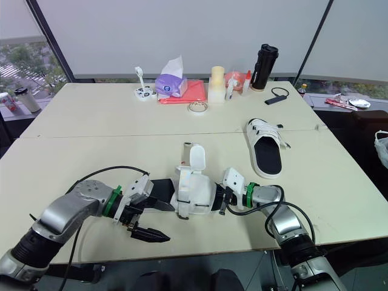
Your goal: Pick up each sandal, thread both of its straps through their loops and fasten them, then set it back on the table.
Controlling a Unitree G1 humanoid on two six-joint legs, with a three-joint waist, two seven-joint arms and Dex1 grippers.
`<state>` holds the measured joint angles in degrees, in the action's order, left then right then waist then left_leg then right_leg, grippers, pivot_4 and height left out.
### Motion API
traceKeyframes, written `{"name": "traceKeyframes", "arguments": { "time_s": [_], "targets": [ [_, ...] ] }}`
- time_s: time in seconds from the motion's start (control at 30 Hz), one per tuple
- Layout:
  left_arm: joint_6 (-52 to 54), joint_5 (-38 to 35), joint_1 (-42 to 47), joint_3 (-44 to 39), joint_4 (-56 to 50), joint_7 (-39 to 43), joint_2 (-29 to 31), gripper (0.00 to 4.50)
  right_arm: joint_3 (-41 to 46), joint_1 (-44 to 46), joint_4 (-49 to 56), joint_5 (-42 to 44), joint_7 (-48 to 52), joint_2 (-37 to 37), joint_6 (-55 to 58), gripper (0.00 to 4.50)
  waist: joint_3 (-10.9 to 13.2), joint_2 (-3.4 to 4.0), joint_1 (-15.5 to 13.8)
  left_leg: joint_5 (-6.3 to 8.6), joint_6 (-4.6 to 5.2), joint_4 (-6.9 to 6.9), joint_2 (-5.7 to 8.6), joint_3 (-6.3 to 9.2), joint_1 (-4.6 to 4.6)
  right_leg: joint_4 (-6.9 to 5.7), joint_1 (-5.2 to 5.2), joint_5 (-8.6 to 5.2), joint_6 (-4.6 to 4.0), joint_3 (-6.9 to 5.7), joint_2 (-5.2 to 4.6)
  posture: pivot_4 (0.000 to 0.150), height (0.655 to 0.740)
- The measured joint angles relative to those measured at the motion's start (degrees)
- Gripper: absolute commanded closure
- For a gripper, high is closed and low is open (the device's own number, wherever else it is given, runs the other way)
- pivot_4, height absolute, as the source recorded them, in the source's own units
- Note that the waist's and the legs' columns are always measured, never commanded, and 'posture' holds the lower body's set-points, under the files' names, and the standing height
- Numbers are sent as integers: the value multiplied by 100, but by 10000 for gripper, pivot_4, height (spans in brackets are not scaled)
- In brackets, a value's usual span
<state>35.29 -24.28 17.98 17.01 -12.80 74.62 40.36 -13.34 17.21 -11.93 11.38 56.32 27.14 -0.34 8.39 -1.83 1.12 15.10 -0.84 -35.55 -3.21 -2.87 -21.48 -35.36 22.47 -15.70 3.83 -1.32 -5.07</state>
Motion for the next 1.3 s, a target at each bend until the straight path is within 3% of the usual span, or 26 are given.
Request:
{"name": "traceKeyframes", "arguments": {
  "time_s": [0.53, 1.0, 1.3],
  "targets": [
    [-183, 82, 158, 261, 299, 1, -211, 636, 14, -29, 1, -5, -53, -4, 0, 45000, -24, 28, -20, 2, -4, 24, 4, -4, 2, 19, 5, 8, -14, -36, -30, 1500, 7400],
    [546, -208, -404, -267, -580, -755, 218, 636, 20, -53, 15, -5, -72, -83, -17, 45000, -23, 29, 1, 2, -4, 39, 4, -4, 4, 22, 21, 9, -15, -55, -40, 1500, 7400],
    [961, -373, -402, -188, -576, -1093, -229, 636, 26, -53, 15, -28, -79, -93, -22, 45000, -22, 29, -7, 3, -6, 41, 4, -4, 4, 25, 23, 10, -16, -57, -41, 1500, 7400]
  ]
}}
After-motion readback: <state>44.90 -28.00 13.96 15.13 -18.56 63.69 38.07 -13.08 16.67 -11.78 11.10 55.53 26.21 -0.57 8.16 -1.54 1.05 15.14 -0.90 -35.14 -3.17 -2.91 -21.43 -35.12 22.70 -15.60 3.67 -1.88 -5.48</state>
